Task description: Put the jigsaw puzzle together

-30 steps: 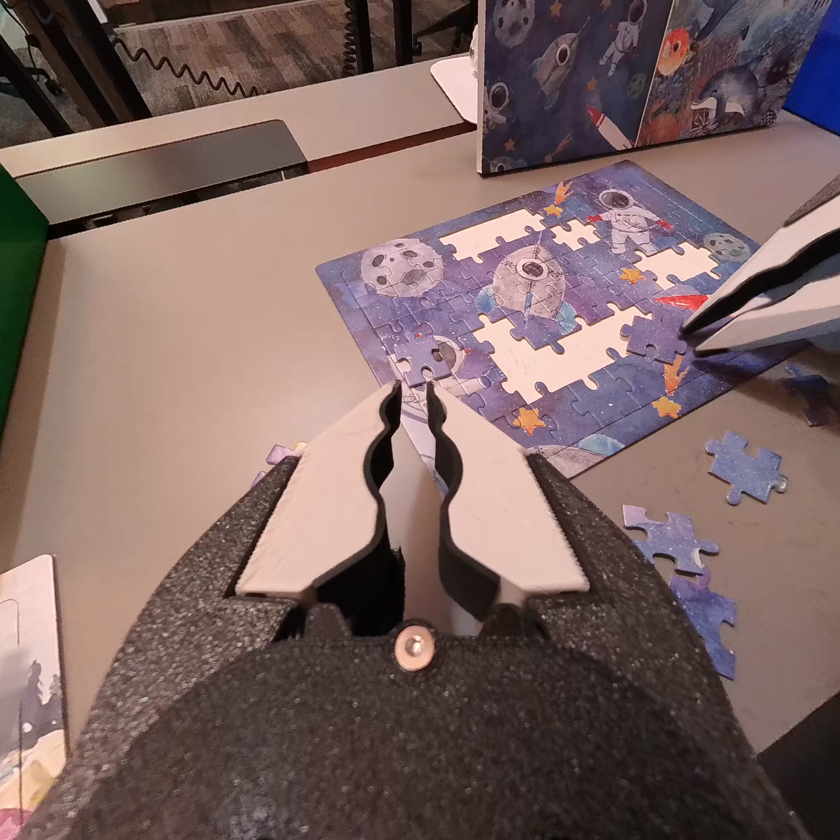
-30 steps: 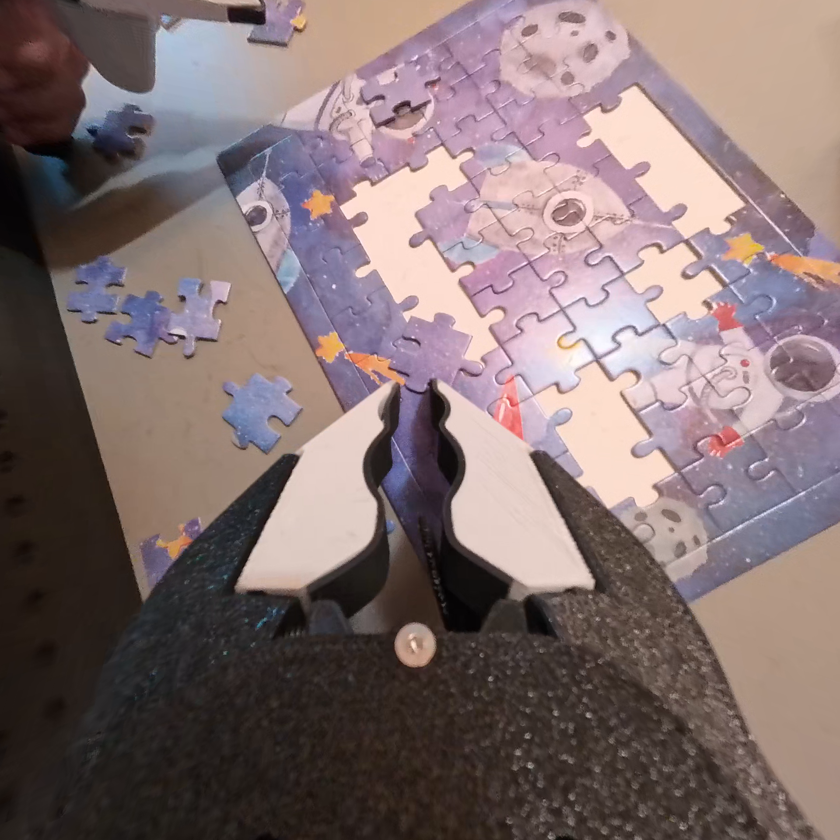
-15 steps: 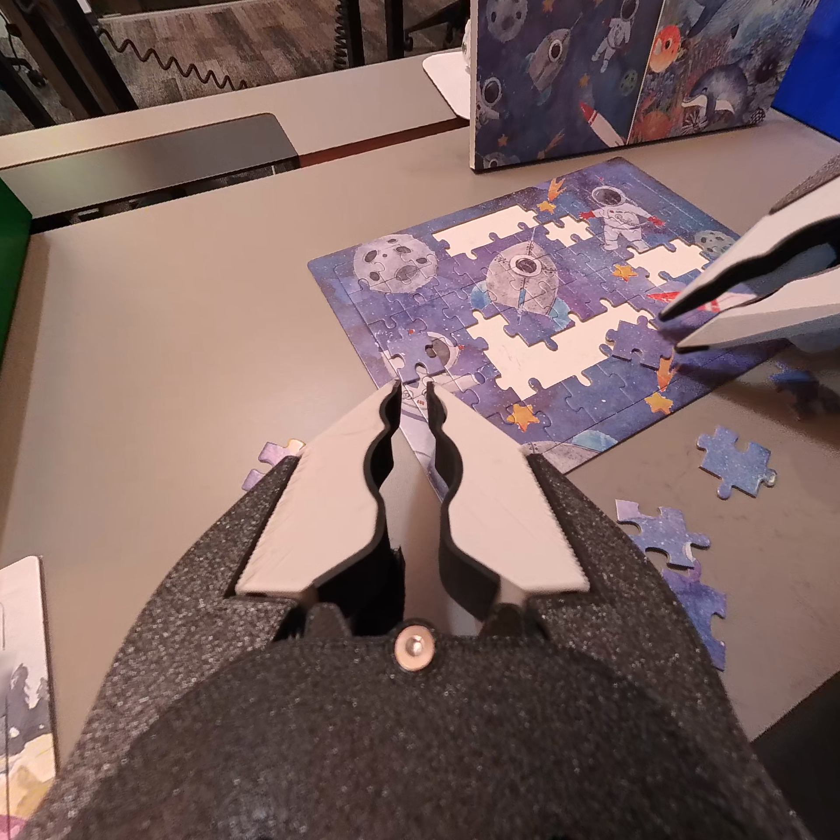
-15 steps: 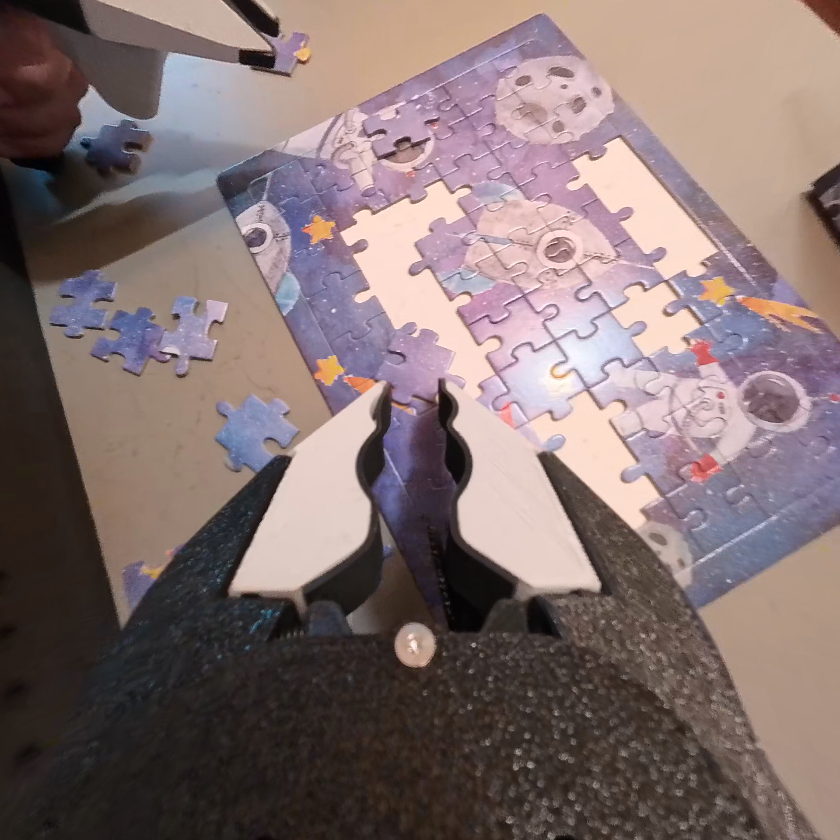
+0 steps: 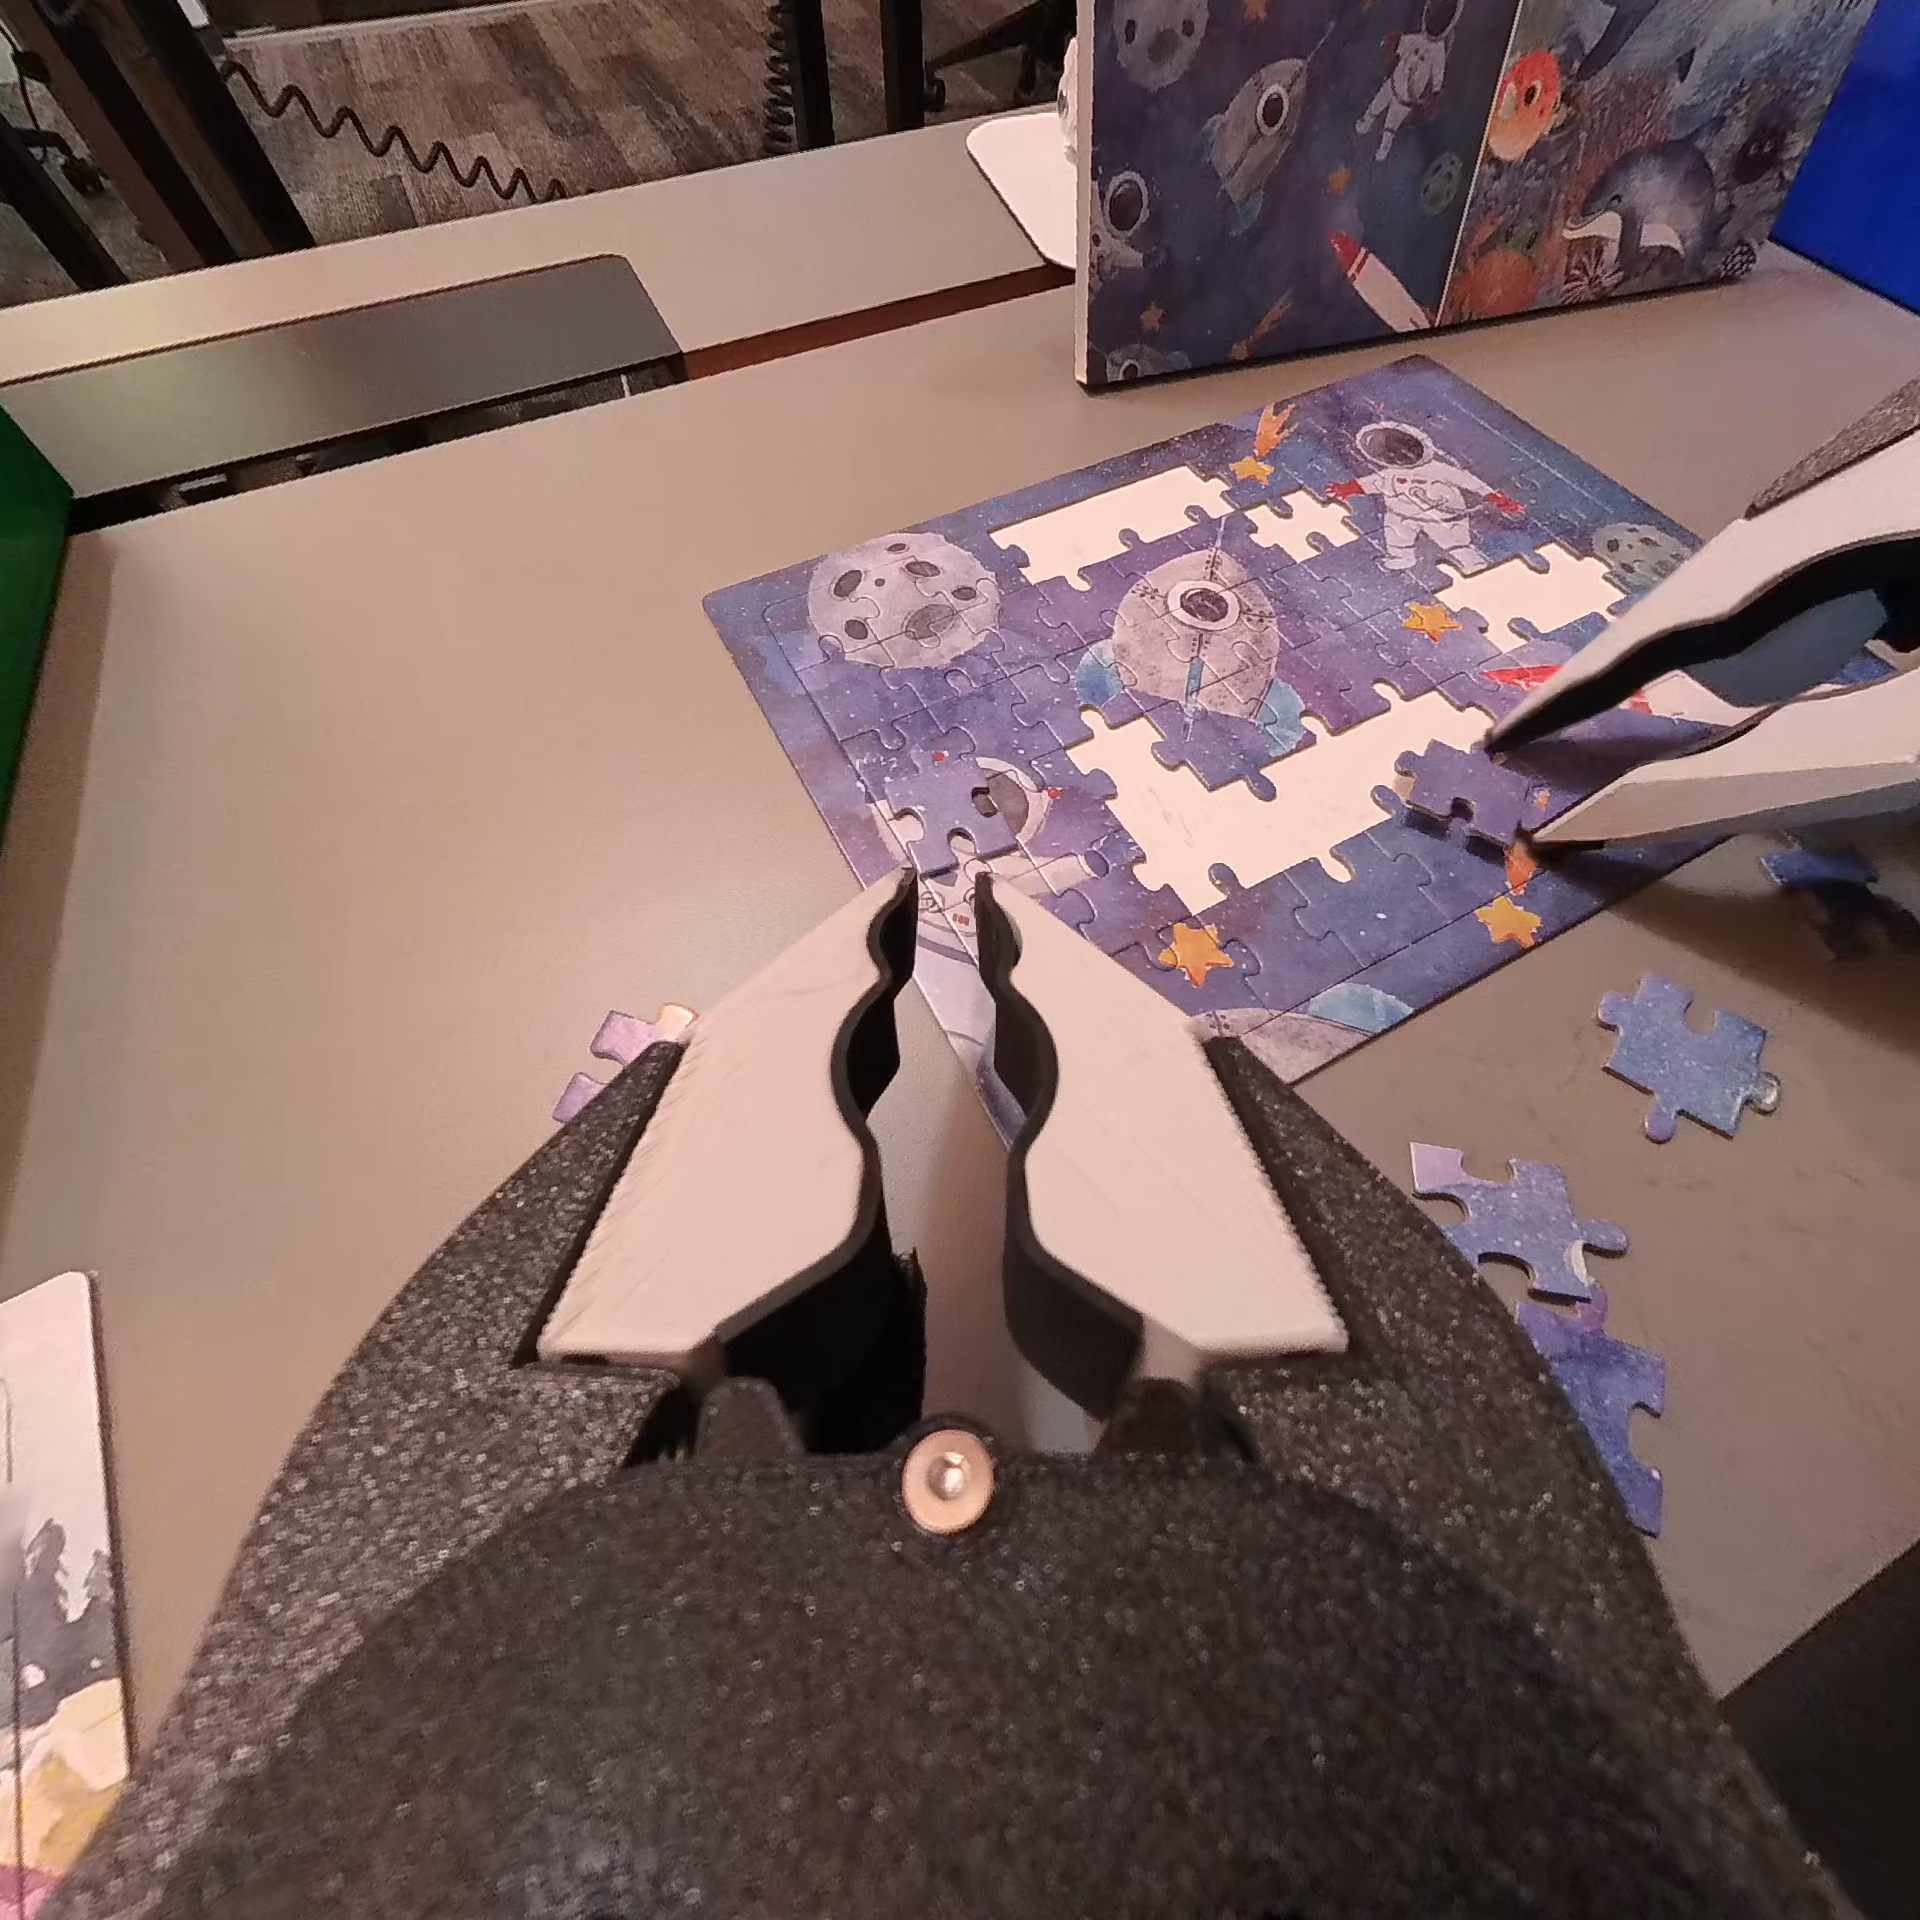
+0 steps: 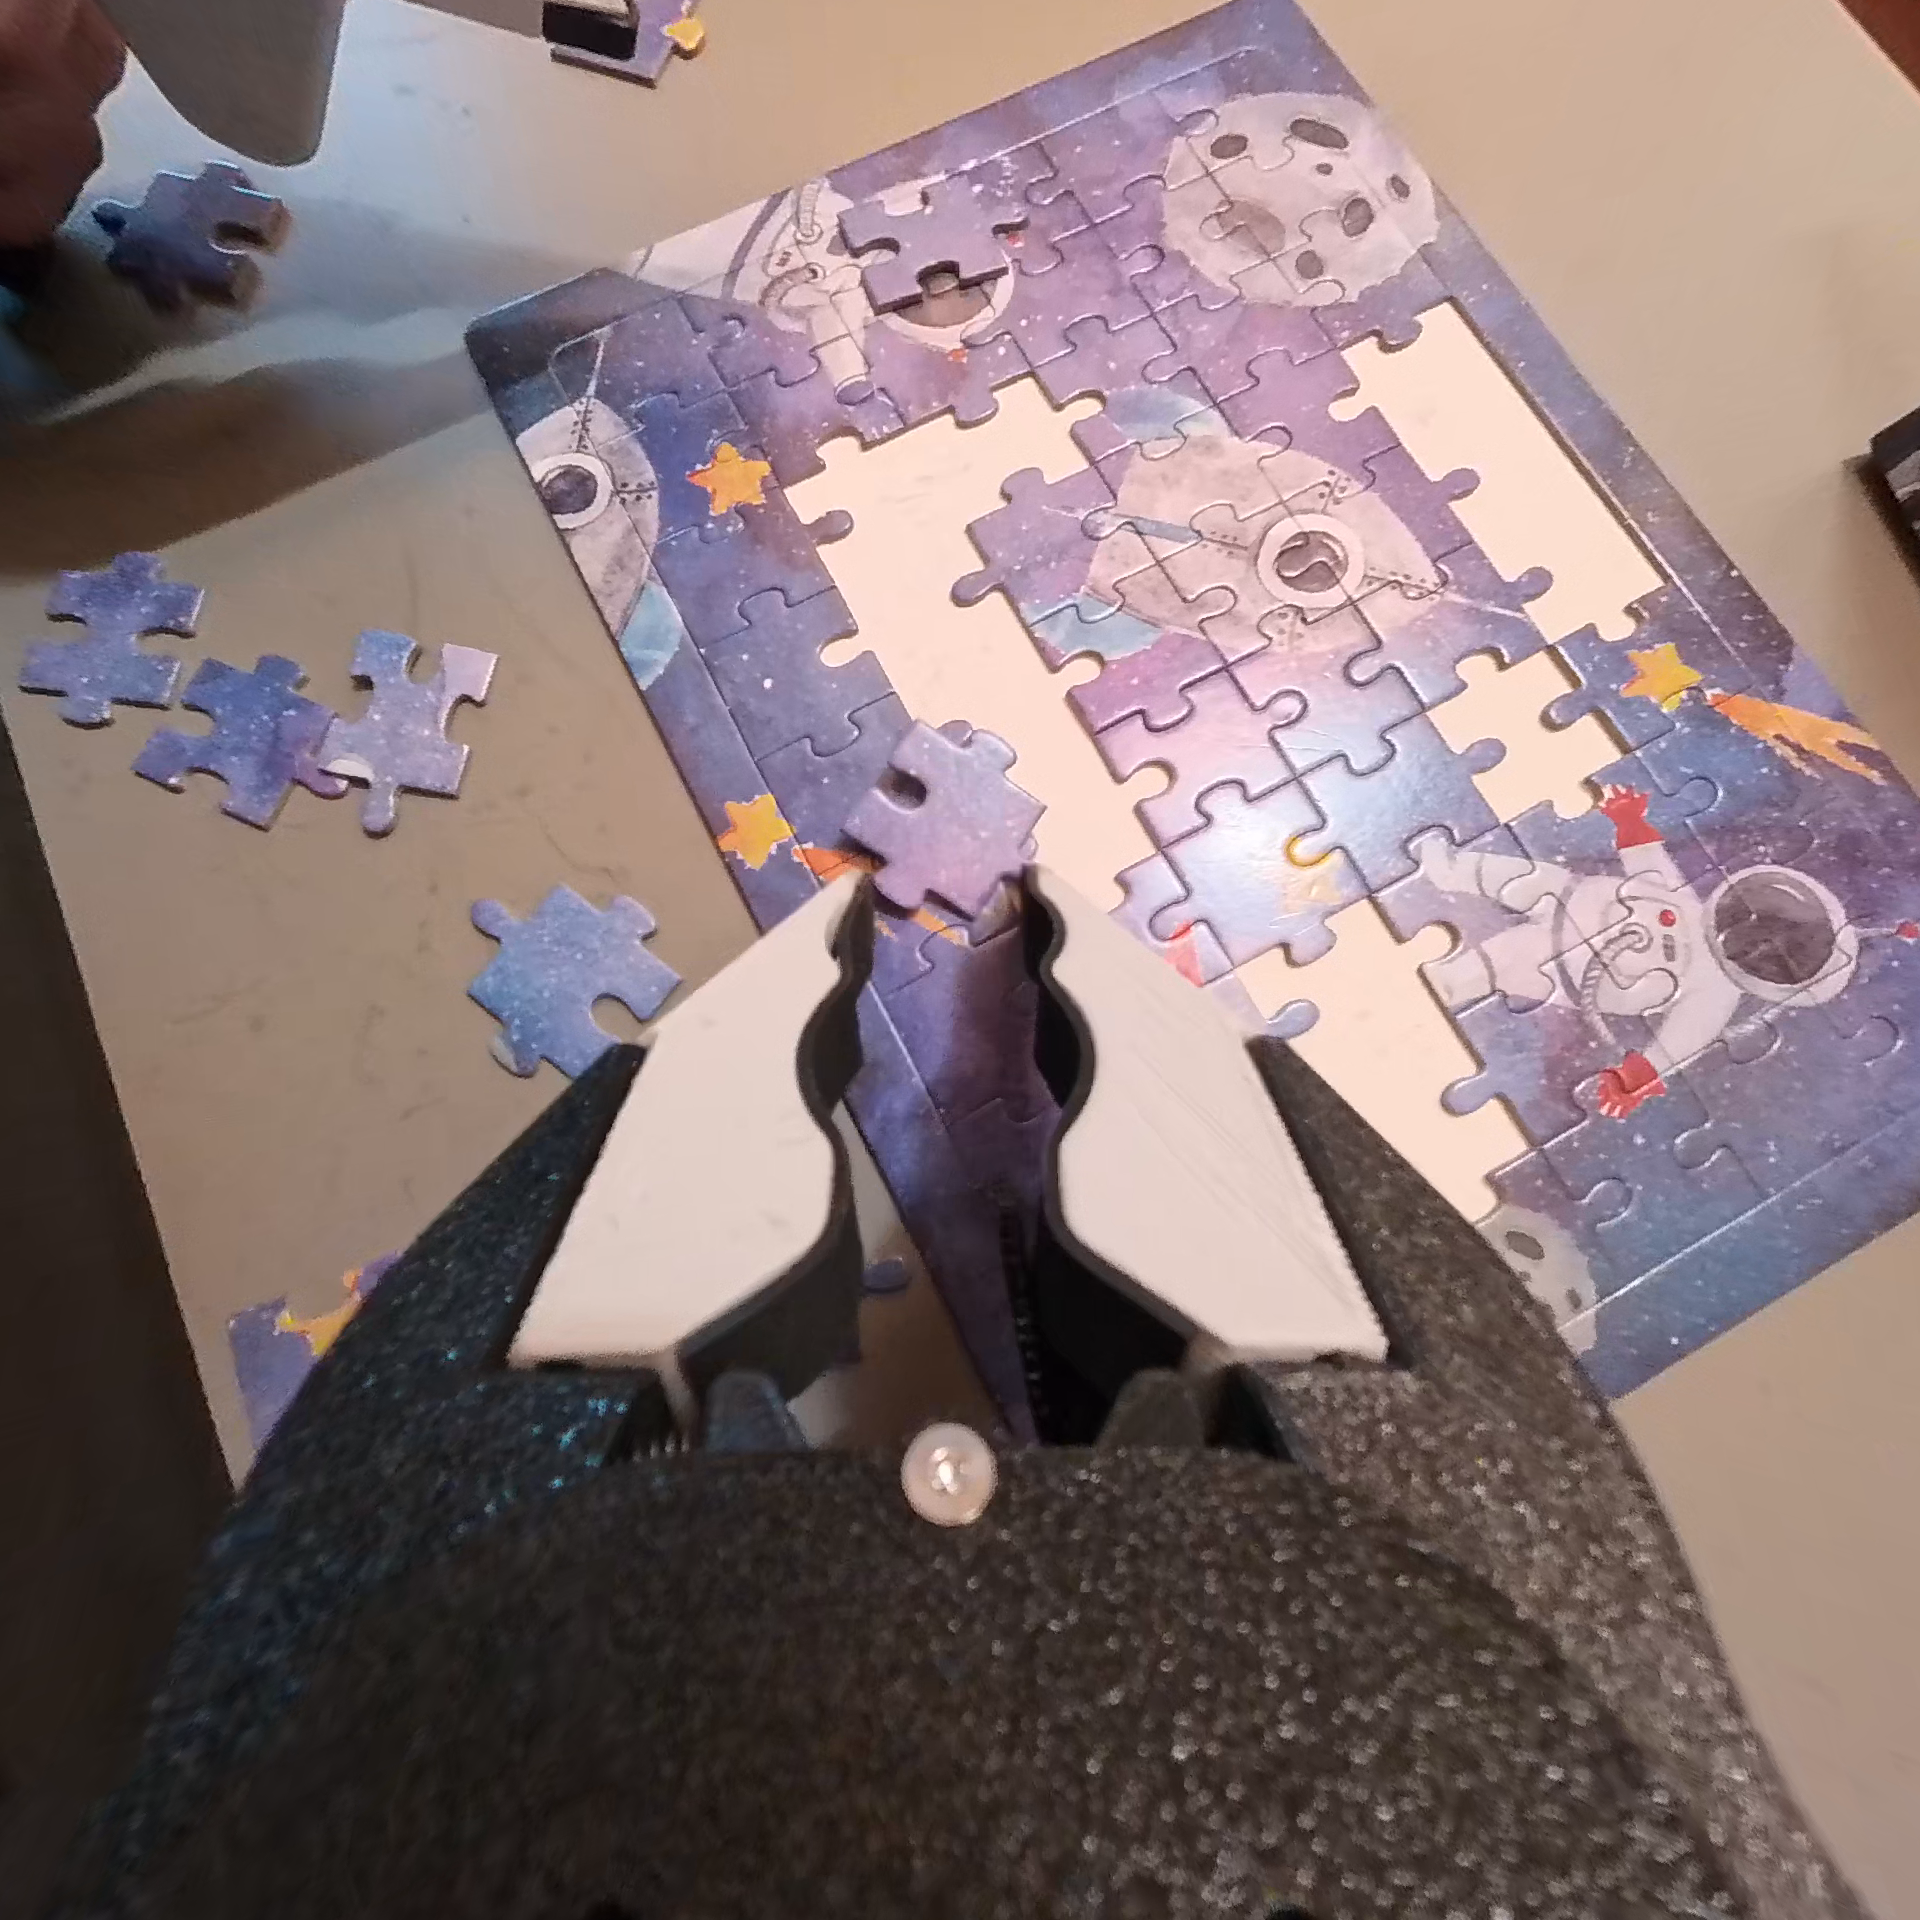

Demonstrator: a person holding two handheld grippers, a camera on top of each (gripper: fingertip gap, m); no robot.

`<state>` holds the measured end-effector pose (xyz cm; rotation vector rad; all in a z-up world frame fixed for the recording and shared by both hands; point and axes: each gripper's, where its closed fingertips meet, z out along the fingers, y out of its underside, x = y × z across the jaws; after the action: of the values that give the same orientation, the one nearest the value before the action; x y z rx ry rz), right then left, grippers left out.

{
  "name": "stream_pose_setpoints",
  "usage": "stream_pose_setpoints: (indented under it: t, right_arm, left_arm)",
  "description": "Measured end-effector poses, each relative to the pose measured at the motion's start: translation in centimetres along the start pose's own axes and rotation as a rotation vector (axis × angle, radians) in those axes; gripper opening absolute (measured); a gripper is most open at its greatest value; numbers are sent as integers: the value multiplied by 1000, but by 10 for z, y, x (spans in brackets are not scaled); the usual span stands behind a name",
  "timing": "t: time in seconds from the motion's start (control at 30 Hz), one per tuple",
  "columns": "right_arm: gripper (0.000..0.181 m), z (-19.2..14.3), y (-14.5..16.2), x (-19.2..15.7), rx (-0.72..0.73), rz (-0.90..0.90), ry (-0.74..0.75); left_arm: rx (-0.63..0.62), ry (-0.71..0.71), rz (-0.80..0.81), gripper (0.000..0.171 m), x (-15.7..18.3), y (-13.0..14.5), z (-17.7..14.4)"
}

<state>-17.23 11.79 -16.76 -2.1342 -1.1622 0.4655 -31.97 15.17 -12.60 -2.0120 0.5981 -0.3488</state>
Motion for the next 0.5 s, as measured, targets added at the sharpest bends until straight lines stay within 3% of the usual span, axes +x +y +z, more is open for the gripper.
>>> stream_pose_setpoints:
  t: [0.33,0.5]
  right_arm:
    - [2,-19,2,5,26,-33,-8]
    - [29,-22,0,-7,32,34,-96]
  left_arm:
    - [8,2,-9,11,0,-1,-2]
    - [10,5,-10,11,0,-1,-2]
